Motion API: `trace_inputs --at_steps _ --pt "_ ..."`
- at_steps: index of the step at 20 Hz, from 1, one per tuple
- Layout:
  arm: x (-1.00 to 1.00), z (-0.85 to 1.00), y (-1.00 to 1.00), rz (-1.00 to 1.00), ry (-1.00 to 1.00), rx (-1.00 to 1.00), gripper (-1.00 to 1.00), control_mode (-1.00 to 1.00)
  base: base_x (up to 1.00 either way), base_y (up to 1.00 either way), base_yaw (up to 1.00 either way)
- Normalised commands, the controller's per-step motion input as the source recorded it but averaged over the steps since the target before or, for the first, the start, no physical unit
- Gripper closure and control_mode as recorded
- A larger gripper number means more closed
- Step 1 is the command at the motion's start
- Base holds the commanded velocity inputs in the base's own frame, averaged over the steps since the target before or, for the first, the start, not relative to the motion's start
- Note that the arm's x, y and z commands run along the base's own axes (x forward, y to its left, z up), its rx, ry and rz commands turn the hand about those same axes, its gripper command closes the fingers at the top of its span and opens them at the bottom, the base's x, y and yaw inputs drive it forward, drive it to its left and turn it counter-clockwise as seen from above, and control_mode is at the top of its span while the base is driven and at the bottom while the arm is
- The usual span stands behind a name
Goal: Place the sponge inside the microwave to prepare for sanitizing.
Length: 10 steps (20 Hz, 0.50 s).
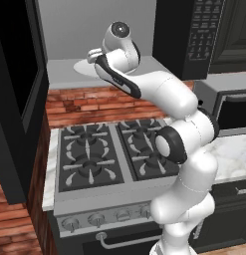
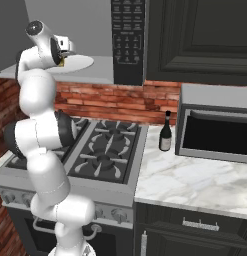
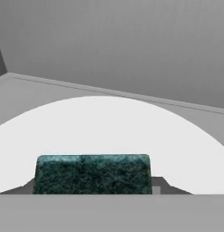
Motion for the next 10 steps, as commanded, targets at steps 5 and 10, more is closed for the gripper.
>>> trace_inputs --at_steps 5,10 --pt "0.00 -0.27 0.00 0.00 0.01 -0.02 -1.00 -1.00 0.00 0.00 0.00" --pt "0.00 -0.18 -0.10 -0.01 0.00 -0.02 -1.00 -1.00 0.00 0.00 0.00"
